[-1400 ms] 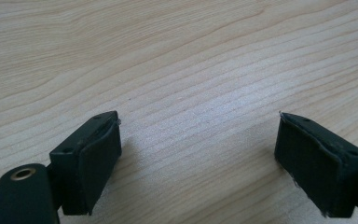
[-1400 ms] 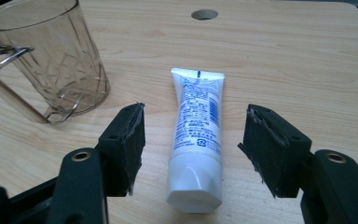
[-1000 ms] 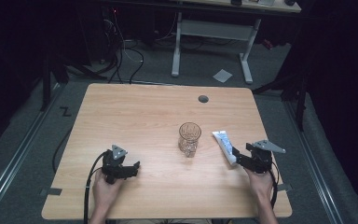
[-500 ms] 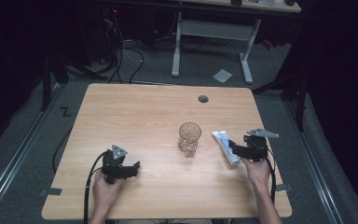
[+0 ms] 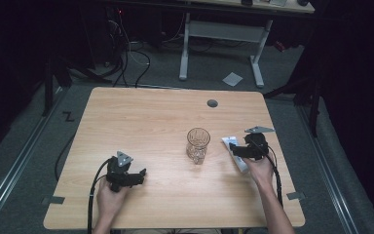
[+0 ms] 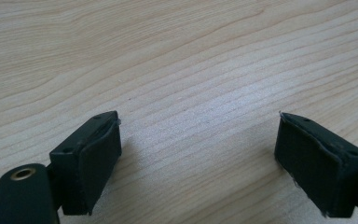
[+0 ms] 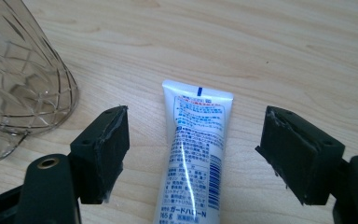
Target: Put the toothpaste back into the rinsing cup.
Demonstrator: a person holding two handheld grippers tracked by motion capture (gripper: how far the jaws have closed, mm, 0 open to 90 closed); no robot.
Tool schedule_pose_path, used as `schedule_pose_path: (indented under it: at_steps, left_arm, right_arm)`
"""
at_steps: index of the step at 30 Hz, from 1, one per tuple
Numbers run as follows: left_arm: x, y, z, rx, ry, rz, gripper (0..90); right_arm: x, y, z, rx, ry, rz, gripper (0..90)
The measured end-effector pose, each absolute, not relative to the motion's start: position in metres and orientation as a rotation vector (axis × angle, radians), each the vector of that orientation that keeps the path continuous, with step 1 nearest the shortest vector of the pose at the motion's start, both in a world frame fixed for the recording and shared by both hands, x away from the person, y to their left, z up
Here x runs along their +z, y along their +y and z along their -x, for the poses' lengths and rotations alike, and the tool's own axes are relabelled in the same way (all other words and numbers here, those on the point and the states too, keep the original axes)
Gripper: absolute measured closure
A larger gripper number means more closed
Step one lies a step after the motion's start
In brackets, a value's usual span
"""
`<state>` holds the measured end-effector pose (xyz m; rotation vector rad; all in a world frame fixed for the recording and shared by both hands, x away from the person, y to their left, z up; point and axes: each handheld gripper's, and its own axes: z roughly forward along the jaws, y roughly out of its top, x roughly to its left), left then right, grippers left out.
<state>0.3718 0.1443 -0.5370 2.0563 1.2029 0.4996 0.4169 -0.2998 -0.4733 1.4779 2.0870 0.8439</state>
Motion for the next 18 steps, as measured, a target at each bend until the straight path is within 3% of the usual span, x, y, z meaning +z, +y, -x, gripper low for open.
schedule_pose_path:
  at_steps: [18]
  left_arm:
    - [-0.537,0.144,-0.372,0.499,1.203,-2.057,14.8]
  right_arm:
    - [-0.490,-0.285,-0.450,0.681,2.203,-1.557,26.6]
